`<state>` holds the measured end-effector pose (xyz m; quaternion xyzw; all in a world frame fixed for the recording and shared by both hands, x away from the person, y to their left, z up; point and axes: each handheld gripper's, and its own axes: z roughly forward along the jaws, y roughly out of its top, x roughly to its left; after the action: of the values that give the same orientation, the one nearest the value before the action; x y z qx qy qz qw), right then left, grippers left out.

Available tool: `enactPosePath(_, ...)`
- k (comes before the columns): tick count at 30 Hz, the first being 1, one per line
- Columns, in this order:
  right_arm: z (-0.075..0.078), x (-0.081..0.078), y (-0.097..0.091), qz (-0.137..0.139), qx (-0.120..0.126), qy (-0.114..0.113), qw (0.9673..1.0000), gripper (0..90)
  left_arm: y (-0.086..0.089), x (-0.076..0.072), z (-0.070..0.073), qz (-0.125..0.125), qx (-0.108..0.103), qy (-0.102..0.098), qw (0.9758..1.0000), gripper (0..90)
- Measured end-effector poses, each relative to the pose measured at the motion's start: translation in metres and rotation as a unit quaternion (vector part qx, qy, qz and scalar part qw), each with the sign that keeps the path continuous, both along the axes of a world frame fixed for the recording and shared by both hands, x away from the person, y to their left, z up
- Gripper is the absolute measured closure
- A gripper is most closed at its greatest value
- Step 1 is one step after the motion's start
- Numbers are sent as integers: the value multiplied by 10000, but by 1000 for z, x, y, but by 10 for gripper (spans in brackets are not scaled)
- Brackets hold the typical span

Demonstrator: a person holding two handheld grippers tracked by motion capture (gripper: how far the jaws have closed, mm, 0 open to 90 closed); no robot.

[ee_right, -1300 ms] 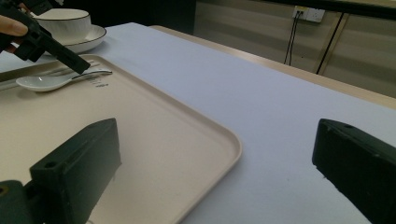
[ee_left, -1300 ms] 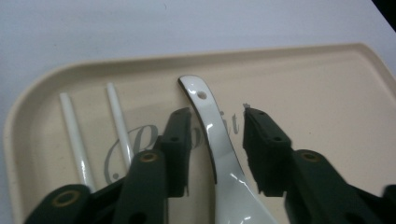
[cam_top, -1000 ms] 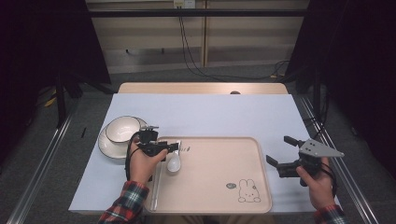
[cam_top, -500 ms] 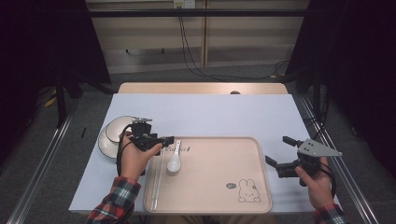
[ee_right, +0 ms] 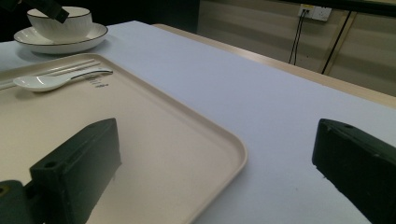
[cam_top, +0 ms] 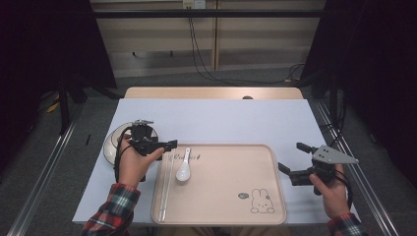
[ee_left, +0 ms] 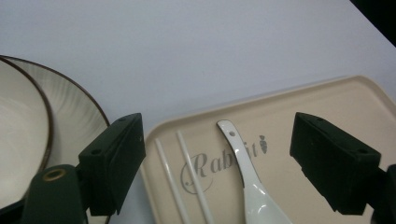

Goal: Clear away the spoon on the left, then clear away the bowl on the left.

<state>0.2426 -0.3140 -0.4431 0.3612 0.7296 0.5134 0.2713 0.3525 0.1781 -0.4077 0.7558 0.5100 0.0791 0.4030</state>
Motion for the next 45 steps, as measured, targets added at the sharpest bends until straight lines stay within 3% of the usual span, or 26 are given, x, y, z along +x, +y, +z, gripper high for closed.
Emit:
enactPosePath(18,1,0,0,-38,12,-24,10000,4,27,0,14,257,21,-51,9997,167)
enactPosePath(45,1,2,3,22,8,-45,10000,4,64,-2,20,698,150,-13,9974,163)
